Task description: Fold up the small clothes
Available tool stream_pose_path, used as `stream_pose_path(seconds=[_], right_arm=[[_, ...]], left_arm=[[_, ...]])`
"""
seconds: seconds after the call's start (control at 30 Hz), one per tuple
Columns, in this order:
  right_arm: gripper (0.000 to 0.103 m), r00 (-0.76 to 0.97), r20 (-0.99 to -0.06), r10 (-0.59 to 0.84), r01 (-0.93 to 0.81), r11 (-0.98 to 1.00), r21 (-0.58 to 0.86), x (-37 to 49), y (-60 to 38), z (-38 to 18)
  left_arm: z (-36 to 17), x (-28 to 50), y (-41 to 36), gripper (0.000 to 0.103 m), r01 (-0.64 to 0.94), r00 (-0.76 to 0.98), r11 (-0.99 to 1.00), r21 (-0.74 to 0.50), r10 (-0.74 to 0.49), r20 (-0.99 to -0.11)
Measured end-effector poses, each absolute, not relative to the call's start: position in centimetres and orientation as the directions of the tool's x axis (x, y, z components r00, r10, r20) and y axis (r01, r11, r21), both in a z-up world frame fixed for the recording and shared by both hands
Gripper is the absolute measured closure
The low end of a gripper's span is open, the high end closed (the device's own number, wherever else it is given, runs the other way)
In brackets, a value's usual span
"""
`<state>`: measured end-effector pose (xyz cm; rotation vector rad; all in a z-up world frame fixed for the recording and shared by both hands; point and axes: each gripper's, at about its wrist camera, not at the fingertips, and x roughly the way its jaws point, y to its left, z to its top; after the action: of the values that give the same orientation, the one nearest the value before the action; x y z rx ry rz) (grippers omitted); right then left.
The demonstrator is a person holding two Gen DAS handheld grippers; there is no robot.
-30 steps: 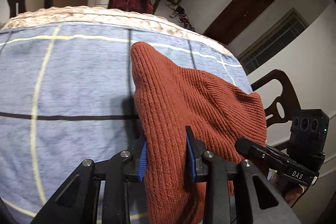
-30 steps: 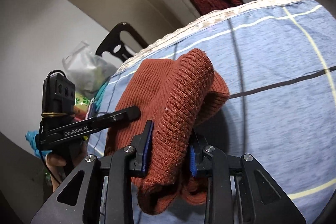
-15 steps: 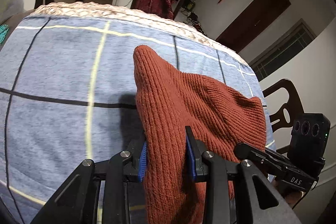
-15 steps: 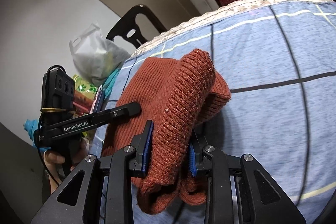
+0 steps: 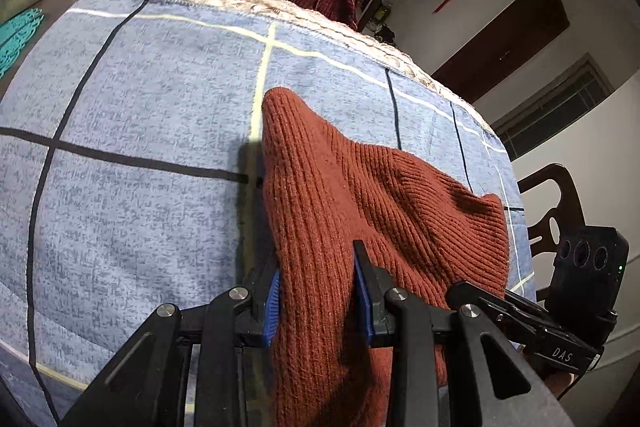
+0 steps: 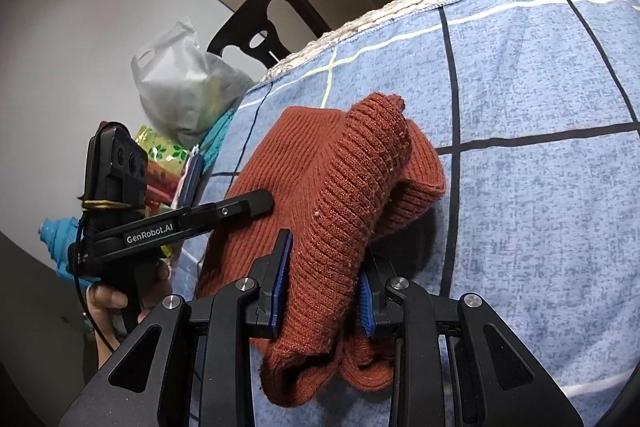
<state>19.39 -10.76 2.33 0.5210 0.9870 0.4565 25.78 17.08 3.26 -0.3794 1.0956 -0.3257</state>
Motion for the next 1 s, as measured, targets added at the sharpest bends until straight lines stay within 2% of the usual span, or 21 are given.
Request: stream_pose_path(seconds=[0.27, 0.47, 0.6, 0.83, 1.0], right_arm=[[0.073, 0.478, -0.672, 0.566, -0.093, 0.793, 0.602, 19.3, -11.0, 1.2], [0.069, 0.467, -0.708, 0.530, -0.066, 0.819, 0.569, 19.0, -11.4, 0.4], [0.065, 0.478, -0.728, 0.492, -0.089, 0.851, 0.517, 18.6, -10.9, 0.8], [0.053, 0.549, -0.747, 0.374, -0.117, 0.920, 0.374, 16.8, -9.8, 2.4], [0.053, 0.627, -0.738, 0.251, -0.083, 0.963, 0.257, 13.3, -9.3, 3.7]], left_arm=[[2.1, 25.7, 17.2, 0.069, 0.076, 0.414, 0.890, -0.449, -0.438, -0.798], [1.5, 25.5, 17.7, 0.063, 0.058, 0.406, 0.885, -0.461, -0.443, -0.799], [1.7, 24.8, 17.8, 0.048, 0.050, 0.419, 0.908, -0.417, -0.398, -0.816], [3.7, 21.7, 17.0, 0.033, 0.053, 0.522, 0.965, -0.256, -0.245, -0.817], [4.2, 18.4, 16.9, 0.030, 0.023, 0.569, 0.979, -0.204, -0.181, -0.803]])
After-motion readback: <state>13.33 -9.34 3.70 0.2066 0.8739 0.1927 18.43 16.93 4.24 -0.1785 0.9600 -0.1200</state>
